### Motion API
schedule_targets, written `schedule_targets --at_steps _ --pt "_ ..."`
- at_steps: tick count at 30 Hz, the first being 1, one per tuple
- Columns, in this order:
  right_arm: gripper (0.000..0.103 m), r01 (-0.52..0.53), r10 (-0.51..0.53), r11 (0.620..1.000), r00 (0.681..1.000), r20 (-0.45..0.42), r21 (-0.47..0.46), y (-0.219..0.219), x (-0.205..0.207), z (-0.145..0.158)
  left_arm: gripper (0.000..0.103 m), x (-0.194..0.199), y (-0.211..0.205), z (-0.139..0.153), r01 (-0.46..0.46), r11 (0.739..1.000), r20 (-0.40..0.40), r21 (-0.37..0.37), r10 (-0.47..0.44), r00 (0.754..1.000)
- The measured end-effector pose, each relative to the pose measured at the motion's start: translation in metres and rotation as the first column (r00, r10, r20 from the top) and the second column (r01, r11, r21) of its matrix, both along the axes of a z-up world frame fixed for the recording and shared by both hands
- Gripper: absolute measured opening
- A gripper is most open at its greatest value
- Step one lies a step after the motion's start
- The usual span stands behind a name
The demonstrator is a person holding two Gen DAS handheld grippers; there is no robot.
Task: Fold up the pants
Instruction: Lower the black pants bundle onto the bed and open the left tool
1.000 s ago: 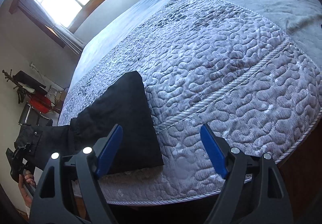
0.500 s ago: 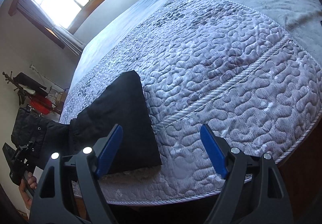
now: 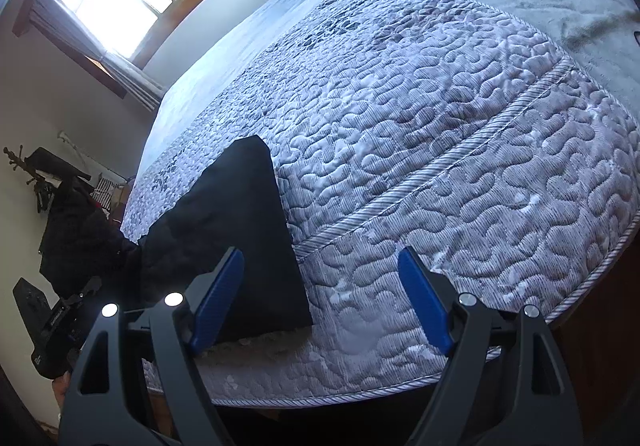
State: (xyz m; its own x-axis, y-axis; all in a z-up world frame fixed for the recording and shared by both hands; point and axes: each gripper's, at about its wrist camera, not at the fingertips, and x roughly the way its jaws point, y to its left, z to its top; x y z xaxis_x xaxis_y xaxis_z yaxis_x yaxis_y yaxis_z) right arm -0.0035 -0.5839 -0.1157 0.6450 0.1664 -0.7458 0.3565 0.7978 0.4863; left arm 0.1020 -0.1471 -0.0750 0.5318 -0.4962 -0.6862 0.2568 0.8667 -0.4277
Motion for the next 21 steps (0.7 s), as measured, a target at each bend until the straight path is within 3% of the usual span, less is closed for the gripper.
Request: schedule_targets --at_steps 9,12,15,21 --pt "0.08 0.011 -0.011 1.0 1.0 0.002 0.012 -0.002 -0.002 -0.001 0.055 -0.011 -0.051 -0.017 0.079 0.985 -0.007 0.15 -0.079 0.997" --pt "0.08 0.001 -0.001 1.0 1.0 0.007 0.013 0.002 0.0 0.001 0.066 -0.01 -0.06 -0.017 0.113 0.975 -0.009 0.194 -0.113 0.994" --pt "0.08 -0.014 0.014 1.0 1.0 0.01 0.015 0.008 0.003 0.003 0.085 -0.009 -0.063 -0.021 0.158 0.969 -0.024 0.192 -0.157 0.987" --pt "0.082 -0.057 0.054 0.997 0.998 0.042 0.055 0.023 0.016 0.013 0.089 -0.023 -0.052 -0.006 0.207 0.974 -0.054 0.089 -0.203 0.978"
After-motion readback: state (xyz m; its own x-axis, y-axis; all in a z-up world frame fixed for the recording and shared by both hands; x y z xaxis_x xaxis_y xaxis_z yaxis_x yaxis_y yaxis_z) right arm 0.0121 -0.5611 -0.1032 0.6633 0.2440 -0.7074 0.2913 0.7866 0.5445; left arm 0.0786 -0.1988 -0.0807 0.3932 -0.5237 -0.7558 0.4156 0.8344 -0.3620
